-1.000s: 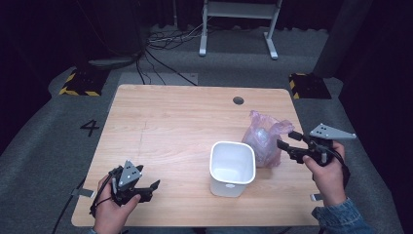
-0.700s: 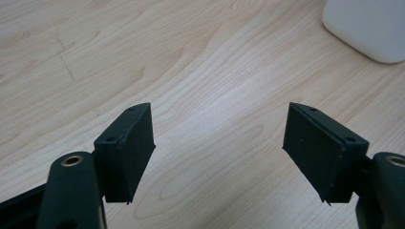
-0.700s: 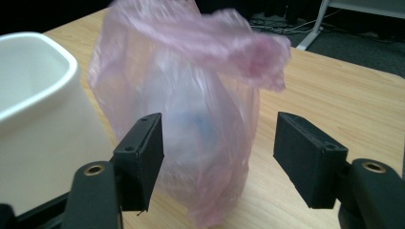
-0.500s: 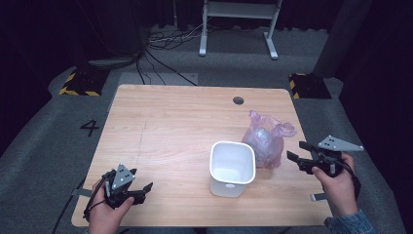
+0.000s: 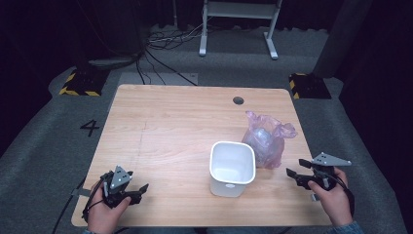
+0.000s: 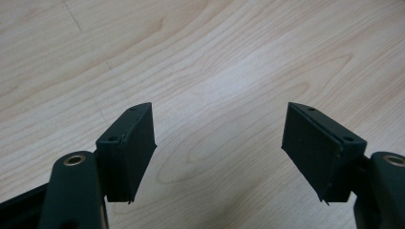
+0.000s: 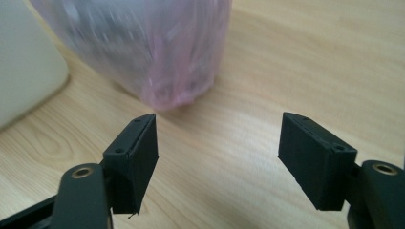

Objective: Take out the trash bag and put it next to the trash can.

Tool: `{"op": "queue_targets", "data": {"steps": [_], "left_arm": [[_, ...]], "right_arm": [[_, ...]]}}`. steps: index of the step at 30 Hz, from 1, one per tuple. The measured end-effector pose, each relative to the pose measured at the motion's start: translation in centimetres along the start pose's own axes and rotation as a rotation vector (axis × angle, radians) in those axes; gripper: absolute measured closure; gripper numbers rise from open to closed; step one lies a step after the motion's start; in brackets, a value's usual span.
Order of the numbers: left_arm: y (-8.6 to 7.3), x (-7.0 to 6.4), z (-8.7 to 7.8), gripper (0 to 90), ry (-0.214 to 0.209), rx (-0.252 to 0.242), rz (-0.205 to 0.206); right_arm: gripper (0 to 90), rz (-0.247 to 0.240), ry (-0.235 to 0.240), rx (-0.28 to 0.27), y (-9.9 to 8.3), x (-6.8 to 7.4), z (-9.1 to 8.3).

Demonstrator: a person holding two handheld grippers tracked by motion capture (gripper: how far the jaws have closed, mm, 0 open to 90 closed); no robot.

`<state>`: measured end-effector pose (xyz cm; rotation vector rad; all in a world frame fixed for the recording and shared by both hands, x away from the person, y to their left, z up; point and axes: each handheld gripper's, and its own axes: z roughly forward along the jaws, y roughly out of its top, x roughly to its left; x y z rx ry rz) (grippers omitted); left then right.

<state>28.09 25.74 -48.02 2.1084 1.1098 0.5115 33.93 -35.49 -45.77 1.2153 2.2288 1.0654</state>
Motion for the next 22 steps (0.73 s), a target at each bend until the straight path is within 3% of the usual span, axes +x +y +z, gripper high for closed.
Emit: {"op": "queue_targets", "data": {"steps": [9,10,12,15,22], "left_arm": [[-1.1,0.9,0.9,25.4,0.003,0.015,-0.017],[-1.4,1.1,1.3,24.8,0.003,0.039,-0.011],[-1.5,1.1,1.5,22.9,0.003,0.041,-0.008],[-1.8,1.3,1.9,22.2,-0.019,0.007,-0.028],[-1.7,1.4,1.9,20.8,-0.028,0.012,-0.025]], "right_arm": [[27.3,0.042,-0.002,0.051,-2.6,-0.6,1.6],[27.0,0.043,-0.003,0.057,-3.1,-0.7,1.9],[26.9,0.040,-0.010,0.059,-3.3,-0.7,2.0],[26.1,0.019,-0.028,0.054,-3.8,-0.6,2.4],[24.7,-0.002,-0.042,0.049,-3.9,-0.4,2.5]]}}
